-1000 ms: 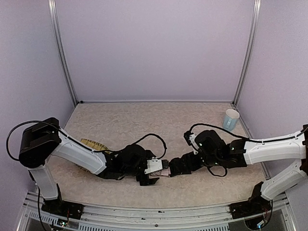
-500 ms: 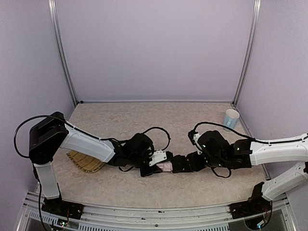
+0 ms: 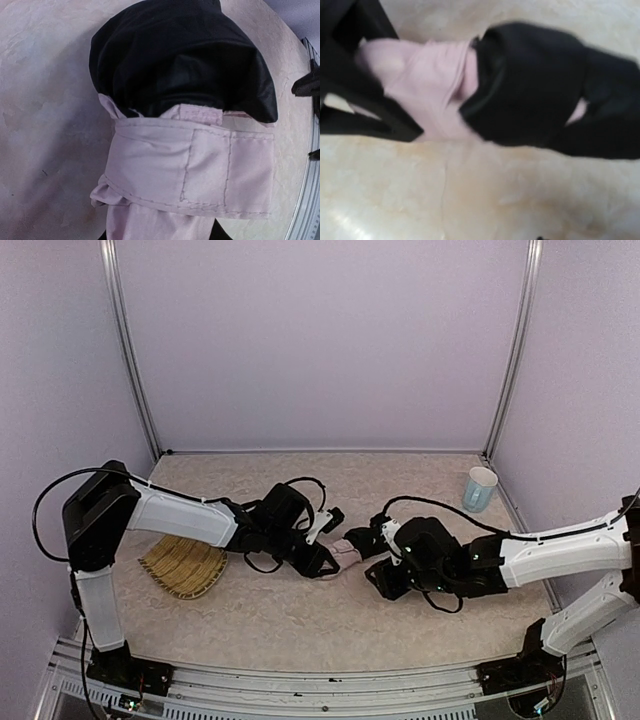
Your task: Put away the umbrella
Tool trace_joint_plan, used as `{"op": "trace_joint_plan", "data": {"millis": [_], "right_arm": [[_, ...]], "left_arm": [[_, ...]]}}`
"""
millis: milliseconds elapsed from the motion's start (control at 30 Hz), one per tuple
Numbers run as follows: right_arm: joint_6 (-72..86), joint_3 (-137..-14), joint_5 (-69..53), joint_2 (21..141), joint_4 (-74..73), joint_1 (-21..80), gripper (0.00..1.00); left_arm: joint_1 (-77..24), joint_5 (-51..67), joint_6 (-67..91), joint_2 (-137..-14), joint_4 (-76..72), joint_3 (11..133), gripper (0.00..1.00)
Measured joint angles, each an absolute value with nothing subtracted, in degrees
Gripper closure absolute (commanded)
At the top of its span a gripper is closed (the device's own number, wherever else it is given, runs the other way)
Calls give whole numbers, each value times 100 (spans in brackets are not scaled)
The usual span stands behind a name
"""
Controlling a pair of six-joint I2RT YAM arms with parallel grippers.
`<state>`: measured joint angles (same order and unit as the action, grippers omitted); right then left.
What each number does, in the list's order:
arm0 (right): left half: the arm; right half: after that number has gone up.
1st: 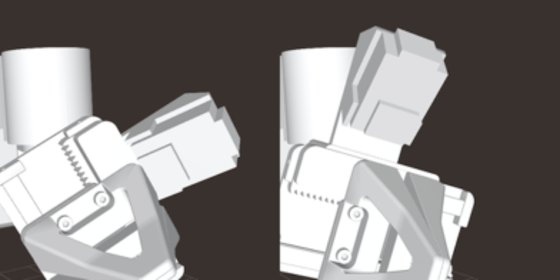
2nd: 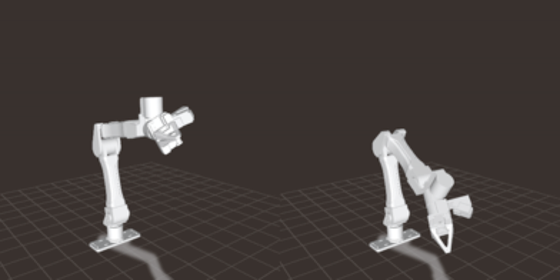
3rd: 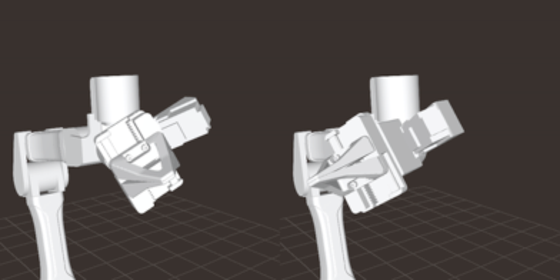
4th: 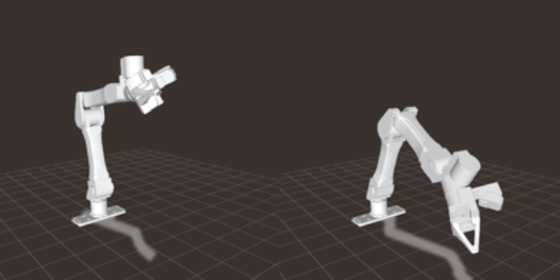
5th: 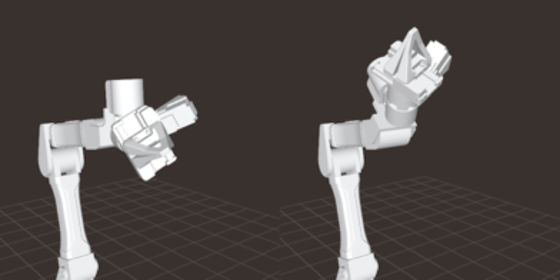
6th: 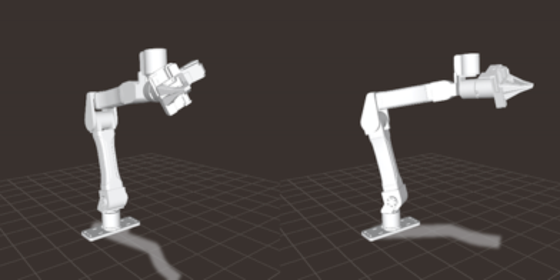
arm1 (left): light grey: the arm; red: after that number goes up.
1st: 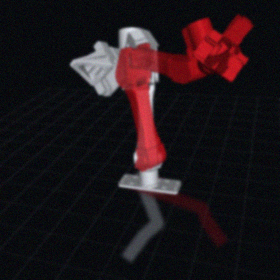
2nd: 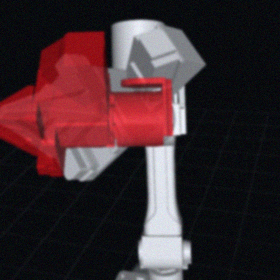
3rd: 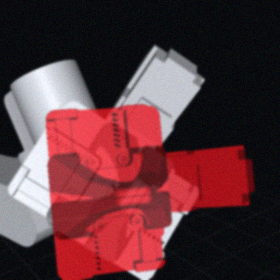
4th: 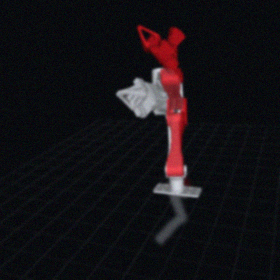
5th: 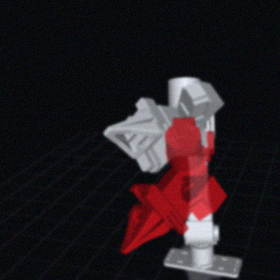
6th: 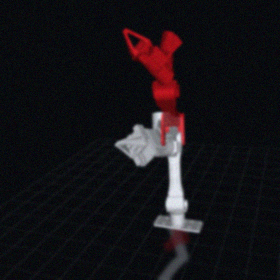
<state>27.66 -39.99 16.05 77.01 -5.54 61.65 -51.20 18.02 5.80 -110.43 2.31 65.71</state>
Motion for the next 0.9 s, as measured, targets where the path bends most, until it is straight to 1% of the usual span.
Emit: {"op": "trace_joint_plan", "data": {"millis": [67, 167, 267, 367, 467, 500, 633, 733, 900], "right_arm": [[2609, -4128, 1712, 7990, -419, 6165, 55], [2379, -4469, 1911, 8545, -290, 6108, 64], [2244, -4842, 2104, 9037, -228, 6027, 68], [2187, -5072, 2276, 9317, -239, 5905, 79], [2187, -5210, 2475, 9421, -338, 5804, 96], [2182, -5236, 2510, 9430, -360, 5763, 100], [2062, -5275, 2497, 9428, -423, 5653, 100], [1905, -5290, 2263, 9393, -486, 5518, 100], [1656, -5290, 1223, 9231, -687, 4965, 100]], "left_arm": [[-5035, 1931, 867, -11080, 239, 6630, 100], [-5035, 2088, 1063, -11128, 261, 6685, 100], [-5068, 2213, 1160, -11146, 307, 6694, 100], [-5081, 2209, 1240, -11146, 331, 6696, 100], [-5026, 2204, 1258, -11146, 351, 6694, 100], [-5022, 2200, 1262, -11146, 349, 6696, 100], [-5019, 2154, 1229, -11150, 379, 6724, 100], [-5022, 2093, 1081, -11214, 539, 6866, 100], [-5022, 2036, 814, -11389, 591, 7043, 100]]}}
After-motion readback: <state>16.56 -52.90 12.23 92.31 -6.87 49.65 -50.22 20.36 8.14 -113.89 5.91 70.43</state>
